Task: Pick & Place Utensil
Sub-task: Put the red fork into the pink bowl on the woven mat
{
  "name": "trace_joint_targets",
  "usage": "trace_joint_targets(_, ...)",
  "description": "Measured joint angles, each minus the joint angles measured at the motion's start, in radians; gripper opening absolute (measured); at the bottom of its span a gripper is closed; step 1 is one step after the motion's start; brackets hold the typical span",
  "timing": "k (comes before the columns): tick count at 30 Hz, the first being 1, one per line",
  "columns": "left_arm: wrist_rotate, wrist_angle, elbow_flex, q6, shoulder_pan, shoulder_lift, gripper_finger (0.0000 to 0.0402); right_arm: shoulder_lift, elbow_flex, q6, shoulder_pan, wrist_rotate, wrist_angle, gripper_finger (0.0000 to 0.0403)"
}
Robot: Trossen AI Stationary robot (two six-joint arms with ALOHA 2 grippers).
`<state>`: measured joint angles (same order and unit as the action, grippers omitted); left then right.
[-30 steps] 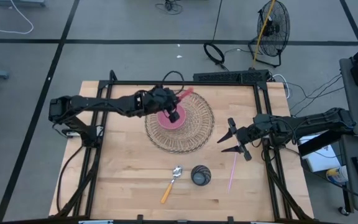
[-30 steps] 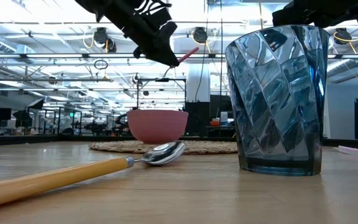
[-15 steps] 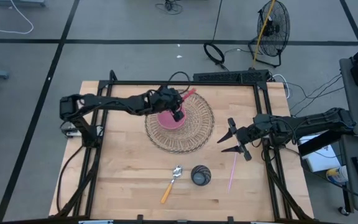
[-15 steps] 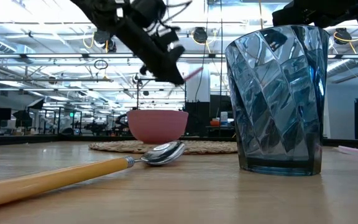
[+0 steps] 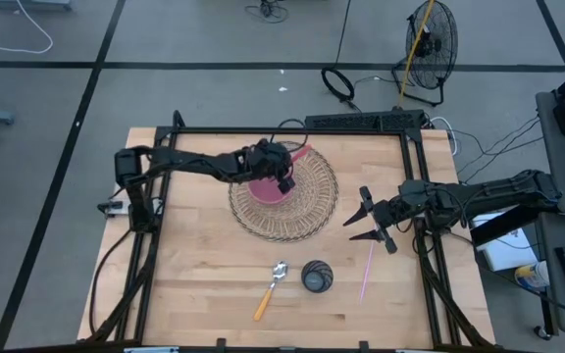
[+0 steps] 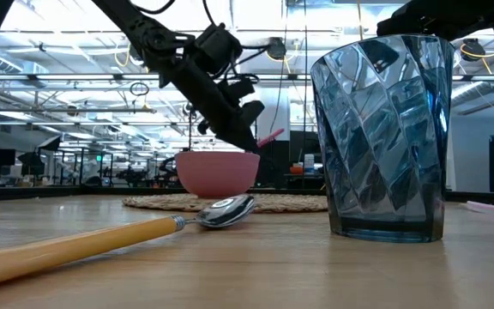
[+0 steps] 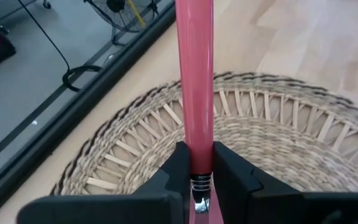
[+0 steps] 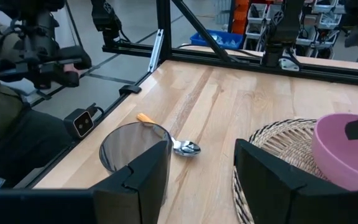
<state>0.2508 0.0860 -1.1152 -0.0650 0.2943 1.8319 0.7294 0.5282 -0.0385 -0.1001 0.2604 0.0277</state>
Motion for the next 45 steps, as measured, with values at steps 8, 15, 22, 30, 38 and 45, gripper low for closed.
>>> trace_joint_targets(8, 0.001, -0.005, 0.000, -0.014, 0.000, 0.008, 0.0070, 0.000, 0.000, 0.000, 0.000, -0.001, 0.001, 0.0176)
trace_joint_targets(15, 0.001, -0.011, 0.000, -0.012, 0.000, 0.008, 0.0048, 0.000, 0.000, 0.012, 0.000, -0.001, 0.001, 0.0176)
trace_joint_targets(22, 0.020, -0.038, 0.000, -0.013, 0.000, 0.008, 0.0068, 0.000, 0.000, 0.014, 0.000, -0.001, 0.001, 0.0176)
trace_joint_targets(30, 0.020, -0.047, 0.000, -0.011, 0.000, 0.008, 0.0049, 0.000, 0.000, 0.014, 0.000, -0.001, 0.001, 0.0176)
trace_joint_targets(38, 0.021, -0.050, 0.000, -0.009, 0.002, 0.009, 0.0072, 0.000, 0.000, 0.013, 0.000, -0.001, 0.002, 0.0176)
trace_joint_targets(45, 0.021, -0.059, 0.000, -0.009, 0.005, 0.009, 0.0054, 0.000, 0.000, 0.013, 0.000, -0.001, 0.002, 0.0176)
